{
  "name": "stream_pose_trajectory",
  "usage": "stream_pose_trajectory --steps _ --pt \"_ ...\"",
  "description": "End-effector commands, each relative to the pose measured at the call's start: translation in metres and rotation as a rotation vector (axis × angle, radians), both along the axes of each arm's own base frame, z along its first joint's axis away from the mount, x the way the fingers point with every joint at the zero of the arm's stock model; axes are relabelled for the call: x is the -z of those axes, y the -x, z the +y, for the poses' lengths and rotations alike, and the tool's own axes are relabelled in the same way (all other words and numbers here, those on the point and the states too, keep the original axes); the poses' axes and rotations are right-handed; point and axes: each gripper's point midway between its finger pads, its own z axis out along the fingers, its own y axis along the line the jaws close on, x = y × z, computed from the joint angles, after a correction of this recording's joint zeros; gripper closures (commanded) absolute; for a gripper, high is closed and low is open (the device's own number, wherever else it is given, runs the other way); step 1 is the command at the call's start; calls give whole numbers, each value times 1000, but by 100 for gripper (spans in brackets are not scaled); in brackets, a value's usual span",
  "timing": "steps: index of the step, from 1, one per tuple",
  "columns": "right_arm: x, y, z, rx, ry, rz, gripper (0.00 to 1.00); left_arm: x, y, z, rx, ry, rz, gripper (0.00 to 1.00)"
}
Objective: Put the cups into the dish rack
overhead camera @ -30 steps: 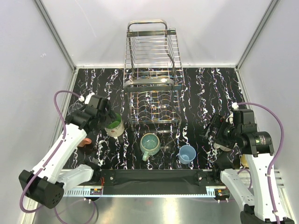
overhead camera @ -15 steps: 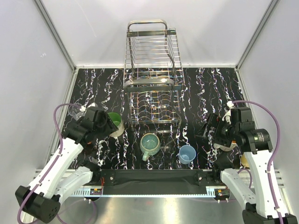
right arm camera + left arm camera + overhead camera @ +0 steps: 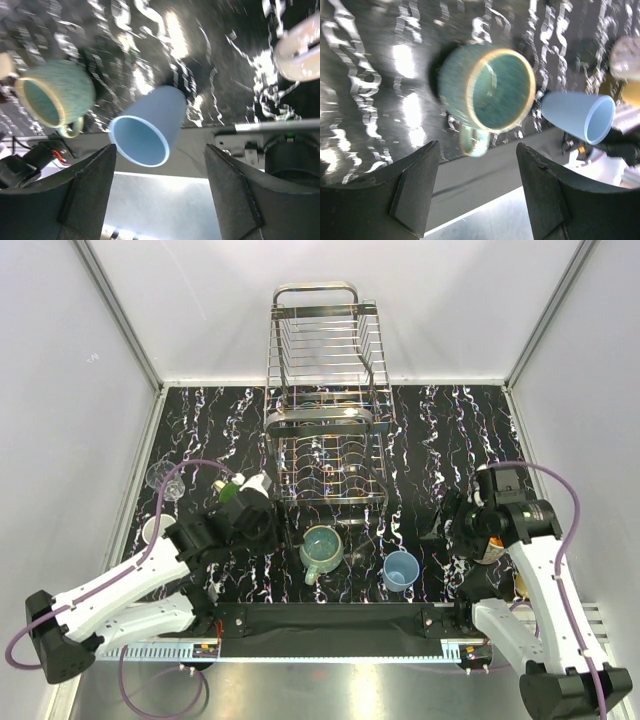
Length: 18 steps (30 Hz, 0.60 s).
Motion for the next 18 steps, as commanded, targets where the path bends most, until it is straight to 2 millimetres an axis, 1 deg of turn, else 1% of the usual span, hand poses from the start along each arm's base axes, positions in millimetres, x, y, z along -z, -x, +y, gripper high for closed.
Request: stream_pose_trajectory --steps 1,4,7,11,16,18 --pt "23 14 4 34 -18 113 23 -28 -13 -22 -30 96 -92 32" --pt "30 21 2 14 9 131 26 -28 -12 -27 -23 116 -101 32" --pt "34 24 6 -12 19 162 27 -28 -12 -28 -25 128 -111 32" --pt "43 28 16 -61 36 201 31 -31 -13 -22 -44 127 -133 31" --pt "52 34 19 -96 86 247 33 -39 -13 -10 -71 137 -169 30" --pt "56 35 20 -110 102 260 33 -39 -14 -6 -82 131 -180 30"
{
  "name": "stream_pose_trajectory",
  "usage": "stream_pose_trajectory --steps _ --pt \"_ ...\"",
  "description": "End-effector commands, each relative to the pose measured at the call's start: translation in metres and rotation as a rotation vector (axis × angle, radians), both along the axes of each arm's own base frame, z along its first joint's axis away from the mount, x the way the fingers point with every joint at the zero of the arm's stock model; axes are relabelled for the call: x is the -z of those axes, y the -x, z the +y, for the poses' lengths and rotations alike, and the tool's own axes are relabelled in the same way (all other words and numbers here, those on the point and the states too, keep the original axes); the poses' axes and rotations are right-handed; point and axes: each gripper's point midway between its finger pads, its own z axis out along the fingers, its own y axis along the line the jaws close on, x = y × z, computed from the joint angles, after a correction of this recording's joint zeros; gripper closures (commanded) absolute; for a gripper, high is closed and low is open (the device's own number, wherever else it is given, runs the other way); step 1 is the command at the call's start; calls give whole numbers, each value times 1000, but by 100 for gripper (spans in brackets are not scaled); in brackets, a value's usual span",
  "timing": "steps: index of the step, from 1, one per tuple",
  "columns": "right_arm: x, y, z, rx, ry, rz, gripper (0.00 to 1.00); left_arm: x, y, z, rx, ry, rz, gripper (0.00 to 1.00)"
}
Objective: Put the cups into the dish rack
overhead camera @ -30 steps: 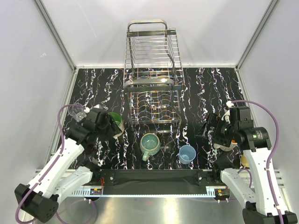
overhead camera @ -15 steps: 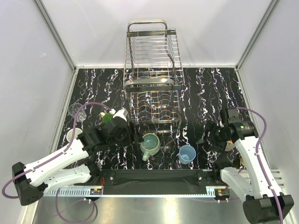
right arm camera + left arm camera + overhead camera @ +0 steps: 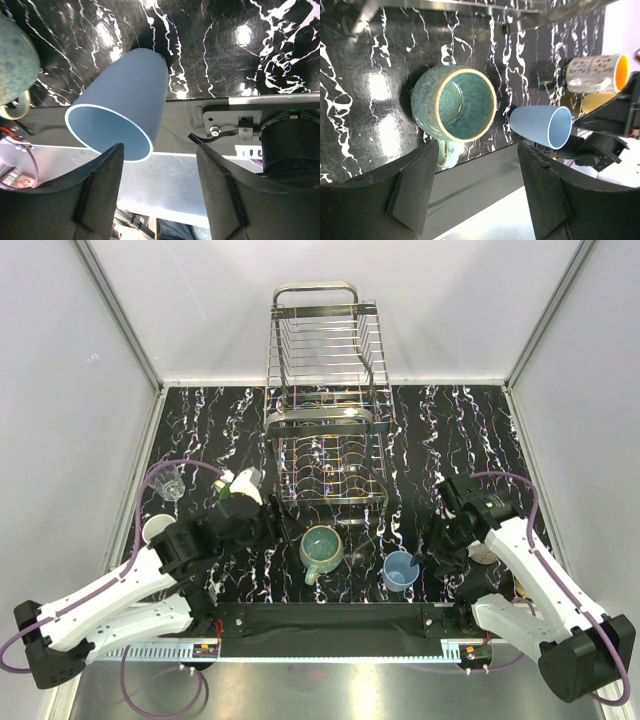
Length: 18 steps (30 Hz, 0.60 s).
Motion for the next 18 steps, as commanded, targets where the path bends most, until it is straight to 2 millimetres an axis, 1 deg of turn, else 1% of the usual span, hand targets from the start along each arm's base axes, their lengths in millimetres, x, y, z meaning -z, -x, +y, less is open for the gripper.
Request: stream_pose_trajectory --steps 1,3,4,5,6,7,8,10,12,15,16,17,18 --pt "4 -6 -2 9 47 -10 34 -8 -7 7 -50 15 -52 30" --pt "7 -10 -4 17 63 -25 37 -9 -7 10 -56 13 -57 30" --pt "12 -9 -4 15 66 -17 42 -10 -7 11 -55 19 -62 30" --pt "15 -11 0 14 54 -12 43 -12 -6 11 -51 20 -63 30" --pt "18 -11 3 15 40 -3 49 -13 -6 11 -49 23 -65 30" --pt "23 -7 6 19 29 18 51 -15 -5 11 -42 23 -70 30" --pt "25 -11 7 23 26 7 52 -18 -5 12 -40 24 -75 30" --pt "27 -13 7 23 37 -6 61 -20 -4 12 -29 19 -87 29" --pt "27 -17 7 26 40 -17 64 -30 -4 12 -22 41 -111 28" --pt "28 -19 11 17 24 -21 73 -43 -4 11 -5 76 -151 27" --pt "24 -23 12 13 24 -37 78 -46 -4 10 5 81 -166 27" --pt "21 -23 10 3 31 -38 87 -54 -4 7 21 105 -185 27" --pt "11 -29 12 -4 25 -68 93 -60 -4 5 31 116 -199 27"
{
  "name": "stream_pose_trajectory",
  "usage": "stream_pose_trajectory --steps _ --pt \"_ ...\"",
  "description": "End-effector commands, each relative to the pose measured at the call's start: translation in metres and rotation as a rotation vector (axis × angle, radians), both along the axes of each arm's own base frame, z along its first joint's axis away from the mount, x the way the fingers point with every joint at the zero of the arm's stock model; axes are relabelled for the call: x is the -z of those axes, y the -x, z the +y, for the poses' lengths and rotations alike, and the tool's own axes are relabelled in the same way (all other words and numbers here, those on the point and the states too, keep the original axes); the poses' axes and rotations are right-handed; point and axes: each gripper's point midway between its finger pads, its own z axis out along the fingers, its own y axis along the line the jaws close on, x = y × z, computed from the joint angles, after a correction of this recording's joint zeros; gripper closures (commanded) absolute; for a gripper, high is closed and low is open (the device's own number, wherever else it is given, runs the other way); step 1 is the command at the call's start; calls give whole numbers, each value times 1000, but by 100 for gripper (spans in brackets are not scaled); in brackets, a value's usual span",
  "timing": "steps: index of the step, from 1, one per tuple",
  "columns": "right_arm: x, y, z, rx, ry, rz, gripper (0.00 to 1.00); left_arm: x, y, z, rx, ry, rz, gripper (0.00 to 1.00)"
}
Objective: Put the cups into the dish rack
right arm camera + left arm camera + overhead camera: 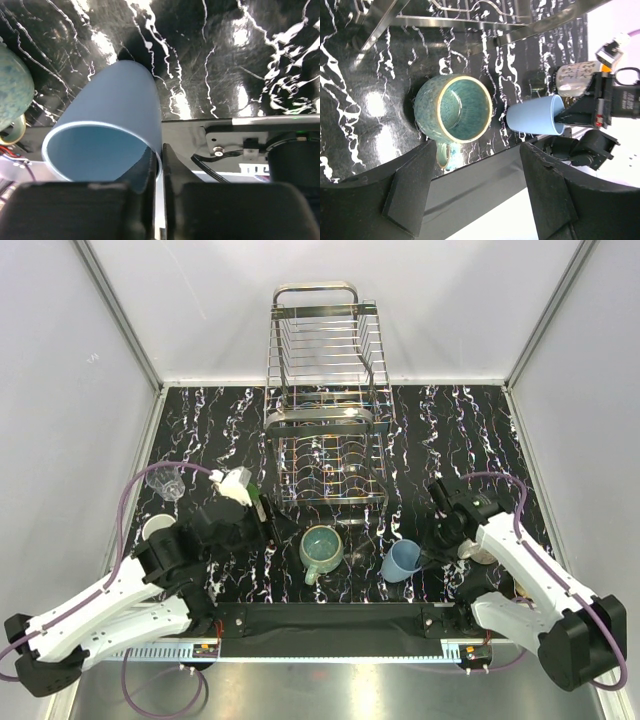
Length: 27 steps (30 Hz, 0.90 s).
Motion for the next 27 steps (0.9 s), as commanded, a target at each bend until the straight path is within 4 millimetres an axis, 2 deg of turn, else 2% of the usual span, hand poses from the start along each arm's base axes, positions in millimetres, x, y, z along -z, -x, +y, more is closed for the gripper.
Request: stream_pose_trajectory --steps 1,3,5,6,8,9,10,11,12,13,15,16,18,19,22,24,25,27 --pt "-23 -21 3 -21 5 -103 97 -45 -4 -11 58 90 -126 27" --pt "-39 -23 3 -37 -7 -136 100 -64 -4 -17 87 128 -174 27" --pt "-68 -28 7 -78 -45 -211 100 -85 -4 -21 116 172 -228 27" --pt "-89 -33 11 -94 -75 -271 100 -95 -3 -21 126 196 -262 32" --pt "-116 -32 16 -136 -138 -363 100 -126 0 -25 155 281 -341 37" --pt "-137 -35 20 -151 -171 -429 100 -138 1 -26 170 306 -384 38" --pt "-152 -34 24 -170 -212 -487 100 -162 4 -26 181 365 -442 38" --pt "-165 -34 28 -185 -246 -529 100 -171 5 -25 187 386 -468 36" --pt "-184 -31 37 -221 -318 -576 100 -182 9 -25 205 406 -501 29" --pt "-201 -33 43 -237 -367 -638 100 -202 11 -24 211 448 -547 24" --pt "-232 -27 56 -269 -479 -701 100 -220 19 -27 260 491 -593 14" --pt "-249 -28 61 -286 -523 -758 100 -237 21 -27 267 530 -631 10" --pt "-279 -21 67 -314 -604 -822 100 -252 25 -28 279 573 -657 4" --pt "-296 -21 70 -331 -636 -883 100 -268 27 -26 274 622 -693 1" --pt "-338 -22 68 -363 -656 -1058 100 -293 14 -20 162 745 -687 1" --pt "-358 -30 63 -342 -638 -1159 100 -297 -2 -21 61 821 -590 1" --pt "-375 -35 65 -345 -656 -1237 100 -312 0 -19 61 875 -611 1" --pt "-397 -44 67 -326 -689 -1334 100 -324 -6 -30 58 929 -573 1"
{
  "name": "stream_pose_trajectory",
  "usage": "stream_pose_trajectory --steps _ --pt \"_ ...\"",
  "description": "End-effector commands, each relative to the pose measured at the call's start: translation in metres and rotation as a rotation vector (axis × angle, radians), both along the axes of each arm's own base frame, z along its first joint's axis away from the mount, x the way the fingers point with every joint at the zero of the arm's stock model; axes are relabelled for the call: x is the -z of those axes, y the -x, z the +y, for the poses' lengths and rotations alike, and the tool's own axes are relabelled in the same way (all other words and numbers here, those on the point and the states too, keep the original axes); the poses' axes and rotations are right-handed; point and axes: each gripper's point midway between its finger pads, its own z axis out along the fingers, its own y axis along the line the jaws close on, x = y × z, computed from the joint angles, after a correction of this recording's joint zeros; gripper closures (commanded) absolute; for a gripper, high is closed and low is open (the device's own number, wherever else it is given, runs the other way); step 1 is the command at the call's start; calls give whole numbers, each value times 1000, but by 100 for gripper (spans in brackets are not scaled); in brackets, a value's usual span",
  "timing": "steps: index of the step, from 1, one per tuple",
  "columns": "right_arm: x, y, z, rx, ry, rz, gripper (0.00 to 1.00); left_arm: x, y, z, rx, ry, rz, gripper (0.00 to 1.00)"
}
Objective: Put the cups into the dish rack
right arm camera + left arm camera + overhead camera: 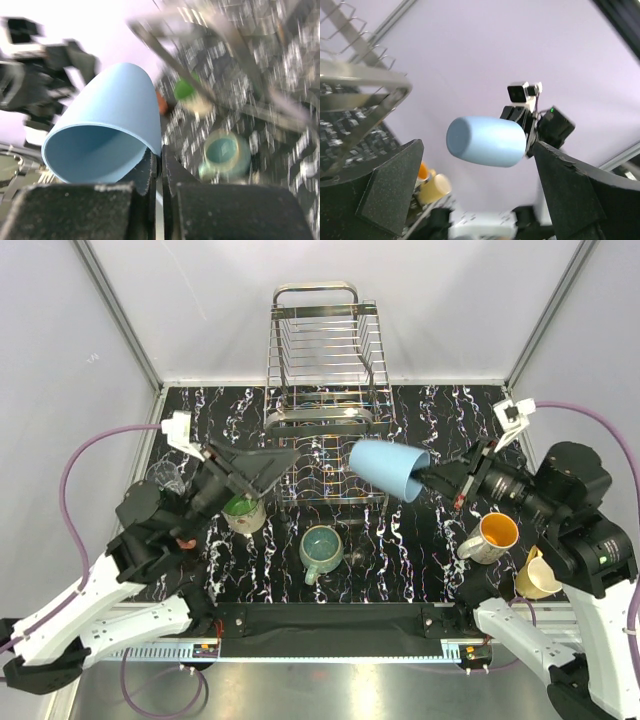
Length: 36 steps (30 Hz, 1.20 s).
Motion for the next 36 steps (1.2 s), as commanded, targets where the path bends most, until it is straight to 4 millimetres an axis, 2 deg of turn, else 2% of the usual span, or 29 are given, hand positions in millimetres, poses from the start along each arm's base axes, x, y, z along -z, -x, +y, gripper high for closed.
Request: stream_pose_trajectory --steps 1,3,4,7,12,14,19,24,28,33,36 --pt "-71 -14 8 -4 -138 -279 100 -63 -6 1 16 253 26 1" --pt "-79 -16 14 -37 -182 -316 100 -61 -19 -18 44 276 111 1" --pt "-92 -17 17 -51 -210 -376 100 -71 -20 -21 60 307 120 1" --pt "-102 -19 19 -64 -221 -445 100 -85 -24 -36 114 363 153 1" --pt "-118 -20 17 -48 -261 -547 100 -94 -32 -49 138 391 193 1" --pt "-120 -21 20 -65 -270 -536 100 -90 -36 -56 140 392 204 1" --pt "-117 -30 25 -72 -275 -523 100 -101 -36 -61 163 425 172 1" --pt "-112 -37 30 -85 -284 -511 100 -103 -37 -71 180 434 191 1" --pt "-107 -42 31 -69 -285 -501 100 -105 -38 -72 168 429 188 1" --pt "-105 -45 28 -45 -278 -513 100 -109 -40 -70 115 412 175 8" --pt "-101 -49 28 -33 -270 -510 100 -111 -41 -75 114 401 173 12"
